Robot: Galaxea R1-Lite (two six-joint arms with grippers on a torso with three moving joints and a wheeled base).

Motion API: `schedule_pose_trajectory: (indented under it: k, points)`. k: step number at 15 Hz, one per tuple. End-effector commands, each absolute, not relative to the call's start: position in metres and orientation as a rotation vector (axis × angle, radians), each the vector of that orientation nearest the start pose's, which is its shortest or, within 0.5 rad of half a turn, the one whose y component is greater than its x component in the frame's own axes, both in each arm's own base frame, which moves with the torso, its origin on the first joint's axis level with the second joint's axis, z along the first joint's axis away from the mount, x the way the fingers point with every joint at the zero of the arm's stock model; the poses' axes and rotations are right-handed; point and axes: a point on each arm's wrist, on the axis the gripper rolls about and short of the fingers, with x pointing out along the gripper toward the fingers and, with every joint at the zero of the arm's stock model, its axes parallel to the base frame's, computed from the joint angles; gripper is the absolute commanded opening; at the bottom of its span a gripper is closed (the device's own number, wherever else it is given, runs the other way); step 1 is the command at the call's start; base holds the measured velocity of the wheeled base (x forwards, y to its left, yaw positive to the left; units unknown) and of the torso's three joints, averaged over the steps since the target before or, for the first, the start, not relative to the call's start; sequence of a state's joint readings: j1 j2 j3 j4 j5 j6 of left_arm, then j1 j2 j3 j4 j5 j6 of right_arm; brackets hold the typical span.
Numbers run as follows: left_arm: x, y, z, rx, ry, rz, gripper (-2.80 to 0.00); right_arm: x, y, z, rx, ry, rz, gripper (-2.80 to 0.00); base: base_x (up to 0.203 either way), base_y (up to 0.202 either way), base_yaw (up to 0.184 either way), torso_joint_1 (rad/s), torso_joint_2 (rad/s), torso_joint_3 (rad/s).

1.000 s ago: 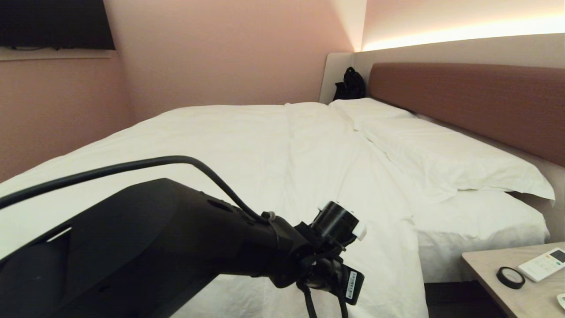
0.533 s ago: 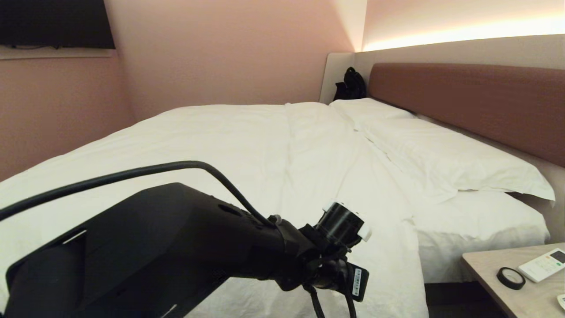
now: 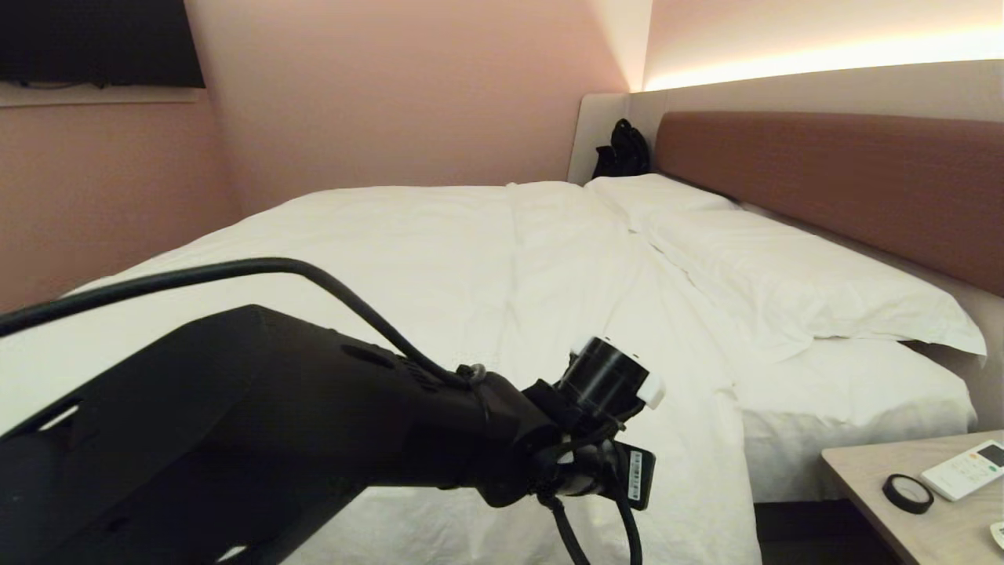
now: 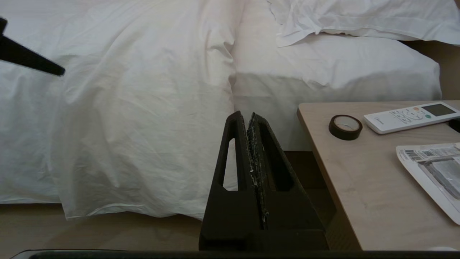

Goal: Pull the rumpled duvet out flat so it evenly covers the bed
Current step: Flatten the corners of the folded blanket

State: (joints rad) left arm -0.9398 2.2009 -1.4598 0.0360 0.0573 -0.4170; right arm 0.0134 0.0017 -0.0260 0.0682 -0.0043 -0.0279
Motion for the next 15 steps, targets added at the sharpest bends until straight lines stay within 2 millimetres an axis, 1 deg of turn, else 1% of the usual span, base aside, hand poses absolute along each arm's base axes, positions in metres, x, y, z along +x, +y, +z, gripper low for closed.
schedule_pose_trajectory:
  k: [1,2,4,5,8,9,11,12,13,14,15]
  points:
    - [0.254,-0.337,0.138,-0.027,0.782,-0.647,-2.8,-0.025,0.0,0.076,-0.03,0.043,0.011,-2.8,0.0,0.0,0.0,0.0,0.0,0.0]
    - [0.253,-0.331,0.151,-0.043,0.748,-0.634,-2.8,-0.025,0.0,0.076,-0.03,0.044,0.011,-2.8,0.0,0.0,0.0,0.0,0.0,0.0]
    - [0.252,-0.32,0.172,-0.043,0.662,-0.533,-2.8,-0.025,0.0,0.076,-0.028,0.044,0.01,-2.8,0.0,0.0,0.0,0.0,0.0,0.0]
    - [0.25,-0.314,0.181,-0.052,0.638,-0.512,-2.8,-0.025,0.0,0.076,-0.028,0.044,0.01,-2.8,0.0,0.0,0.0,0.0,0.0,0.0]
    - [0.232,-0.287,0.212,-0.085,0.581,-0.498,-2.8,-0.025,0.0,0.076,-0.028,0.046,0.01,-2.8,0.0,0.0,0.0,0.0,0.0,0.0]
    - [0.226,-0.279,0.217,-0.087,0.572,-0.492,-2.8,-0.025,0.0,0.076,-0.027,0.046,0.01,-2.8,0.0,0.0,0.0,0.0,0.0,0.0]
    - [0.209,-0.255,0.243,-0.114,0.503,-0.462,-2.8,-0.025,0.0,0.076,-0.022,0.046,0.01,-2.8,0.0,0.0,0.0,0.0,0.0,0.0]
    - [0.202,-0.244,0.253,-0.123,0.47,-0.437,-2.8,-0.025,0.0,0.076,-0.02,0.047,0.01,-2.8,0.0,0.0,0.0,0.0,0.0,0.0]
    - [0.195,-0.235,0.258,-0.123,0.447,-0.408,-2.8,-0.025,0.0,0.076,-0.02,0.047,0.01,-2.8,0.0,0.0,0.0,0.0,0.0,0.0]
    - [0.194,-0.232,0.258,-0.115,0.443,-0.392,-2.8,-0.025,0.0,0.076,-0.018,0.046,0.01,-2.8,0.0,0.0,0.0,0.0,0.0,0.0]
    - [0.189,-0.226,0.261,-0.119,0.432,-0.388,-2.8,-0.025,0.0,0.076,-0.016,0.047,0.01,-2.8,0.0,0.0,0.0,0.0,0.0,0.0]
